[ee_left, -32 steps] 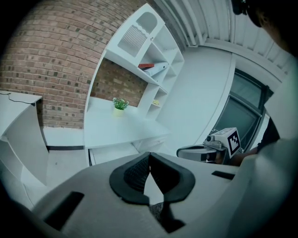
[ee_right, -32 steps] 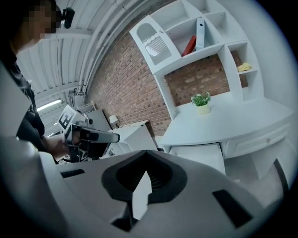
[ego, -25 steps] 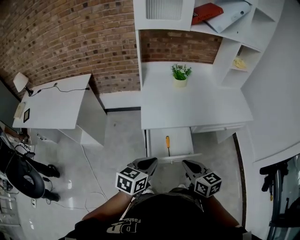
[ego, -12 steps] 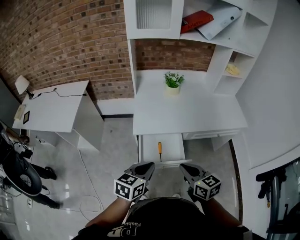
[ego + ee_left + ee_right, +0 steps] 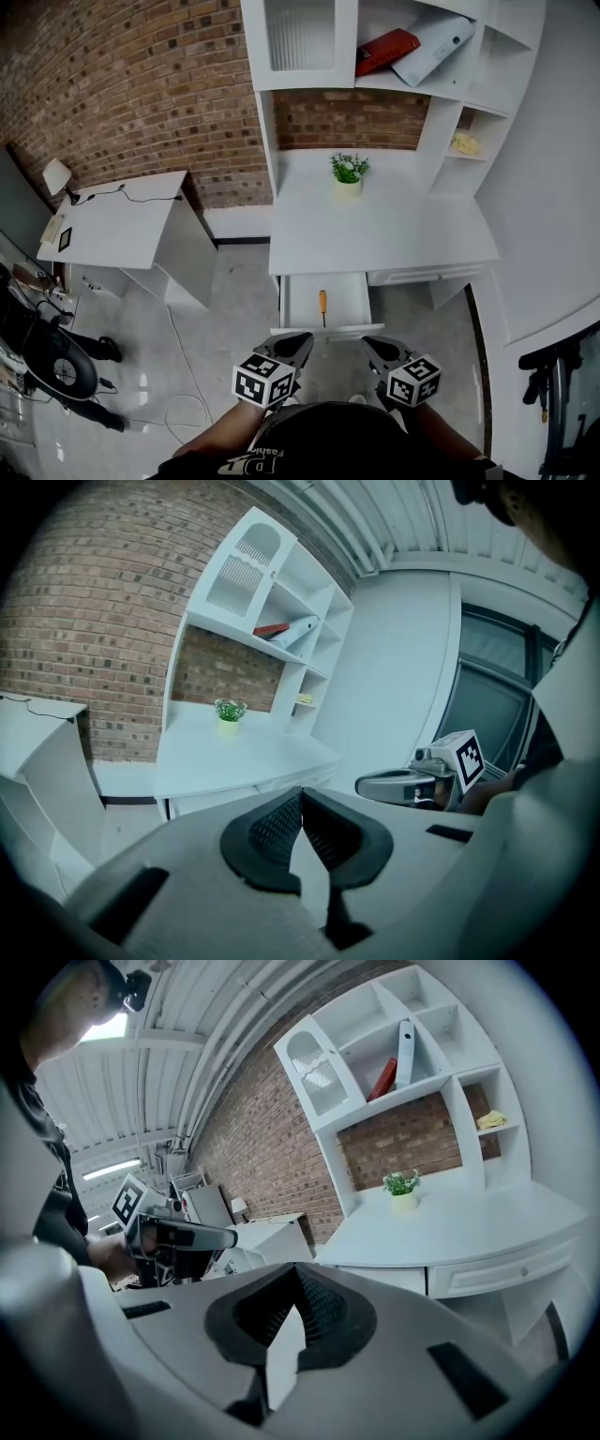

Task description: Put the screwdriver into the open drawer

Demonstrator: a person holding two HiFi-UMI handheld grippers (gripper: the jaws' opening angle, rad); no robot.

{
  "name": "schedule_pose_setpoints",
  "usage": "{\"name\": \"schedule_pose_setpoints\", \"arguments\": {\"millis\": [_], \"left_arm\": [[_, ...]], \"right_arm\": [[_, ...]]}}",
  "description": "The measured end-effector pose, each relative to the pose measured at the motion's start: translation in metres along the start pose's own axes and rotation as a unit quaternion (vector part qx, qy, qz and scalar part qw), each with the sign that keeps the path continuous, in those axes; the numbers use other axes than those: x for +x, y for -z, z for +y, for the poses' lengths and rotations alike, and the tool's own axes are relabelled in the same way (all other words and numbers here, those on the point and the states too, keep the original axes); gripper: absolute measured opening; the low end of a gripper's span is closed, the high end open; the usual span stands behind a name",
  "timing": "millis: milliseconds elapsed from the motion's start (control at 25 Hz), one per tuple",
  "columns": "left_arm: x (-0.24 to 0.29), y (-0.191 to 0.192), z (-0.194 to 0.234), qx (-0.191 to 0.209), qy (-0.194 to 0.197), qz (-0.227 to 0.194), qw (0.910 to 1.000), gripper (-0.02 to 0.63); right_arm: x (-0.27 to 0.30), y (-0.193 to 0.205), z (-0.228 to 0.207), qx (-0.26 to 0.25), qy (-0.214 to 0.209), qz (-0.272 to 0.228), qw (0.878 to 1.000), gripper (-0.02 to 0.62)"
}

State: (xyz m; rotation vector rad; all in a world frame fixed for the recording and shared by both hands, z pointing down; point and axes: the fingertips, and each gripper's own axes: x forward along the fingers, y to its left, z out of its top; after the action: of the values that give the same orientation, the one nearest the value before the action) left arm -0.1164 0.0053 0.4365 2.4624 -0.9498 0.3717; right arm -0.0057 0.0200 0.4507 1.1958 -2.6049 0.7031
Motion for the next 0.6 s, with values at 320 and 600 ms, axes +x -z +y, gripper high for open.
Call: {"name": "schedule_pose_setpoints", "arguments": {"millis": [320, 600], "left_arm": [[-0.008, 0.007, -0.007, 0.005, -0.002, 0.007, 1.0, 0.018], [-0.01, 0.011, -0.008, 0.007, 0.0, 0.011, 0.9999, 0.018]], "right_arm": [[-0.004, 0.005, 0.005, 0.004, -0.002, 0.0, 1.0, 0.005], [-0.002, 0.007, 0.011, 0.005, -0.005, -0.001, 1.0, 0.005]]}}
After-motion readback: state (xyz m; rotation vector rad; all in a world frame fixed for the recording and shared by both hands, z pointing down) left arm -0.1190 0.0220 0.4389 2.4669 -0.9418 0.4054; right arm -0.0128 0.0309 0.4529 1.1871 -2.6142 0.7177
